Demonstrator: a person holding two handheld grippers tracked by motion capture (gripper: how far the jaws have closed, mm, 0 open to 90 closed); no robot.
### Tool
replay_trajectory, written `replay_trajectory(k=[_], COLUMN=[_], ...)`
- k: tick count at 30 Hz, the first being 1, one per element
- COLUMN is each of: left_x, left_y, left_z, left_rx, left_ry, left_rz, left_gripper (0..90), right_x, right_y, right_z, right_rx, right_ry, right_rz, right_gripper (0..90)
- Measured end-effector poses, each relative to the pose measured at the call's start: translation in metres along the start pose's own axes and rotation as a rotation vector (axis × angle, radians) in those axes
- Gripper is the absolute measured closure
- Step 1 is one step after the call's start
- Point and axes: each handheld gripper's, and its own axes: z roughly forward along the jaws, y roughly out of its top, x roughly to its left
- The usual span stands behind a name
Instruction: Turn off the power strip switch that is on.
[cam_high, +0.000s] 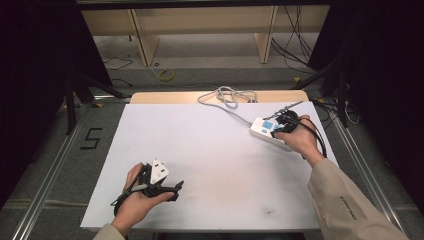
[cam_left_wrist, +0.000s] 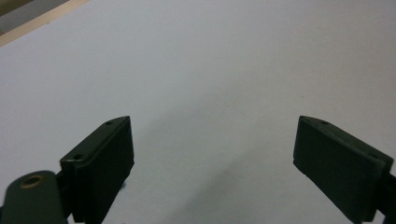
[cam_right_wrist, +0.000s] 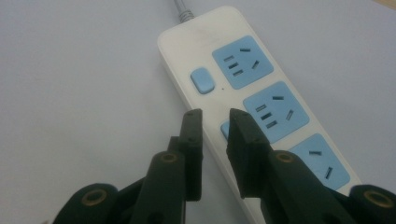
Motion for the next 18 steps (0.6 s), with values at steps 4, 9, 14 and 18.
replay_trajectory(k=[4, 9, 14, 18], left_x=[0.0, 0.0, 0.0, 0.0], left_y=[0.0, 0.0, 0.0, 0.0], left_z=[0.0, 0.0, 0.0, 0.0], left_rx=[0.0, 0.0, 0.0, -0.001], left_ry=[0.001, 0.002, 0.001, 0.001], left_rz=[-0.001, -0.001, -0.001, -0.003], left_gripper=[12.0, 12.0, 12.0, 12.0], right_x=[0.002, 0.003, 0.005, 0.007], right_y=[-0.002, -0.006, -0.01, -0.012], right_z=[-0.002, -0.004, -0.006, -0.009], right_rx=[-0.003, -0.007, -0.011, -0.02], right_ry=[0.006, 0.008, 0.011, 0.017], right_rz=[-0.001, 0.0, -0.002, 0.0], right_gripper=[74.2, 72.0, 69.5, 66.8])
